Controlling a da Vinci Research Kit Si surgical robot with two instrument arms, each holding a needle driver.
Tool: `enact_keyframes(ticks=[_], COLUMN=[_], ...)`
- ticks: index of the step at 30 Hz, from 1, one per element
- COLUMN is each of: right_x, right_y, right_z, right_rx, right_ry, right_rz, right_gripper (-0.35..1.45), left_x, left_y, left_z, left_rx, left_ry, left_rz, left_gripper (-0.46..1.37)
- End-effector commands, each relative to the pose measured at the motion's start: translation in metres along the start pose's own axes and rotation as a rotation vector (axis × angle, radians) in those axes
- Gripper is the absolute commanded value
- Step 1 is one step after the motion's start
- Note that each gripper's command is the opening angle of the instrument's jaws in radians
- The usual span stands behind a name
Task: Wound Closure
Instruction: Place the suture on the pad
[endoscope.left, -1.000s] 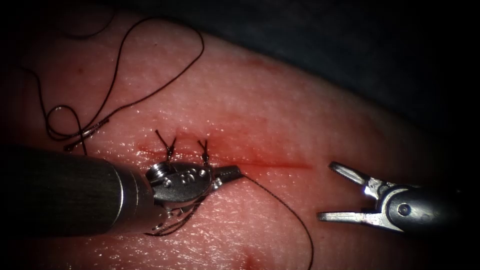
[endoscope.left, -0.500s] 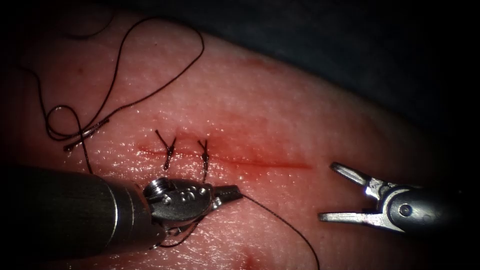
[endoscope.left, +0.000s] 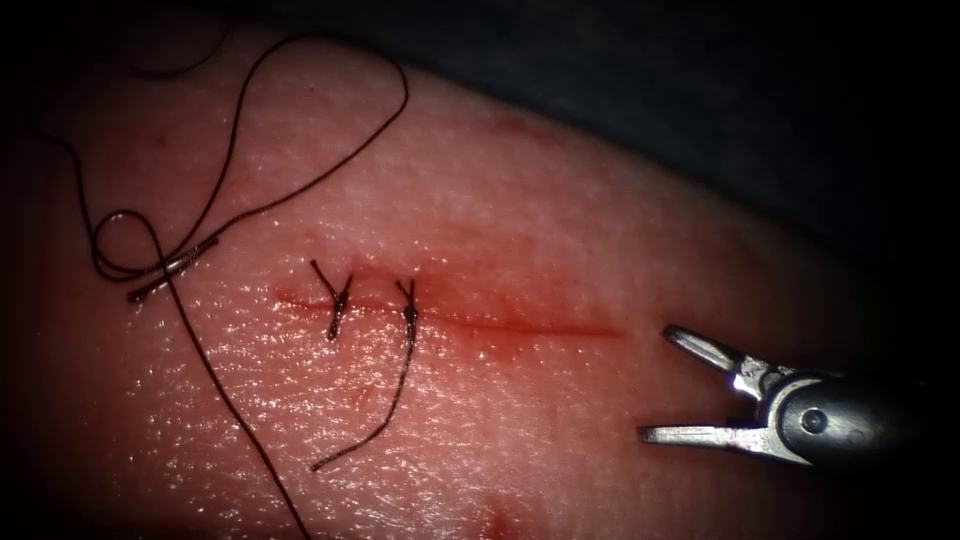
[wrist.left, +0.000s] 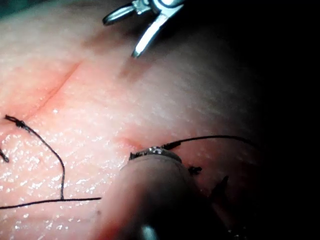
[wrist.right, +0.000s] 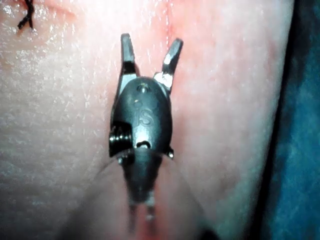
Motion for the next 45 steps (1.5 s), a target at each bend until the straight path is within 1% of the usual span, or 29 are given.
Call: enact_keyframes(ticks=[1, 6, 10, 11, 13, 14, 15, 18, 20, 22, 24, 25, 26, 27, 28, 29, 30, 31, 34, 36, 39, 40, 42, 43, 44, 45], right_x=[0.0001, 0.0001, 0.0001, 0.0001, 0.0001, 0.0001, 0.0001, 0.0001, 0.0001, 0.0, 0.0, 0.0, 0.0, 0.0, 0.0, 0.0, 0.0, 0.0, 0.0, 0.0001, 0.0001, 0.0001, 0.0001, 0.0001, 0.0001, 0.0001], right_y=[0.0, 0.0, -0.0001, -0.0001, -0.0002, -0.0002, -0.0002, -0.0002, -0.0002, -0.0002, -0.0002, -0.0002, -0.0002, -0.0002, -0.0002, -0.0002, -0.0002, -0.0002, -0.0002, -0.0003, -0.0003, -0.0003, -0.0003, -0.0003, -0.0003, -0.0003], right_z=[0.0, 0.0, 0.0002, 0.0003, 0.0003, 0.0003, 0.0003, 0.0003, 0.0003, 0.0003, 0.0003, 0.0003, 0.0003, 0.0003, 0.0003, 0.0003, 0.0003, 0.0003, 0.0003, 0.0002, 0.0002, 0.0002, 0.0003, 0.0003, 0.0003, 0.0004], right_rx=[0.003, 0.003, 0.001, 0.001, 0.001, 0.001, 0.001, 0.002, 0.002, 0.001, 0.001, 0.001, 0.001, 0.001, 0.001, 0.001, 0.001, 0.001, 0.002, 0.002, 0.002, 0.002, 0.002, 0.001, 0.001, 0.001], right_ry=[0.001, 0.001, 0.001, 0.001, 0.001, 0.001, 0.001, 0.001, 0.001, 0.001, 0.001, 0.001, 0.001, 0.001, 0.001, 0.001, 0.001, 0.001, 0.001, 0.001, 0.002, 0.002, 0.001, 0.001, 0.001, 0.001], right_rz=[0.001, 0.001, 0.001, 0.001, 0.0, 0.0, 0.0, 0.0, 0.0, 0.006, 0.006, 0.006, 0.006, 0.006, 0.006, 0.006, 0.006, 0.006, 0.0, 0.0, 0.0, 0.0, 0.0, 0.0, 0.0, 0.0], right_gripper=[0.95, 0.95, 0.95, 0.95, 0.95, 0.95, 0.95, 0.95, 0.95, 0.95, 0.95, 0.95, 0.95, 0.95, 0.95, 0.95, 0.95, 0.95, 0.95, 0.95, 0.95, 0.95, 0.95, 0.95, 0.95, 0.95], left_x=[-0.0002, -0.0021, -0.0026, -0.0029, -0.0033, -0.0037, -0.004, -0.0057, -0.0069, -0.0085, -0.0095, -0.0101, -0.0106, -0.0111, -0.0113, -0.0118, -0.0119, -0.0122, -0.0127, -0.0131, -0.0134, -0.0136, -0.0136, -0.0134, -0.0133, -0.0126], left_y=[0.0001, 0.001, 0.0009, 0.0004, -0.0004, -0.0012, -0.0016, -0.004, -0.0051, -0.006, -0.0066, -0.007, -0.0072, -0.0074, -0.0074, -0.0077, -0.0078, -0.0082, -0.0095, -0.0107, -0.0122, -0.0133, -0.0142, -0.0148, -0.0148, -0.0152], left_z=[-0.0002, -0.001, -0.0001, 0.0009, 0.0021, 0.0034, 0.004, 0.0075, 0.0092, 0.011, 0.0122, 0.0126, 0.0129, 0.013, 0.0129, 0.0125, 0.0123, 0.0117, 0.0099, 0.0082, 0.0057, 0.0035, 0.0017, -0.0002, -0.0005, -0.0023], left_rx=[-0.002, 0.026, 0.035, 0.039, 0.045, 0.053, 0.05, 0.006, -0.021, -0.058, -0.067, -0.073, -0.081, -0.089, -0.09, -0.089, -0.089, -0.086, -0.118, -0.137, -0.129, -0.103, -0.081, -0.072, -0.071, -0.067], left_ry=[-0.016, -0.052, -0.049, -0.046, -0.046, -0.039, -0.034, 0.024, 0.052, 0.054, 0.059, 0.066, 0.068, 0.07, 0.073, 0.096, 0.109, 0.139, 0.192, 0.197, 0.204, 0.215, 0.225, 0.231, 0.234, 0.241], left_rz=[0.01, 0.019, 0.027, 0.043, 0.048, 0.054, 0.057, 0.076, 0.091, 0.119, 0.122, 0.134, 0.131, 0.139, 0.143, 0.158, 0.165, 0.17, 0.201, 0.217, 0.223, 0.221, 0.222, 0.22, 0.218, 0.218], left_gripper=[-0.35, -0.35, -0.35, -0.35, -0.35, -0.35, -0.35, -0.35, -0.35, -0.35, -0.35, -0.2, 0.02, 0.27, 0.38, 0.55, 0.58, 0.6, 0.65, 0.64, 0.63, 0.57, 0.47, 0.44, 0.44, 0.41])
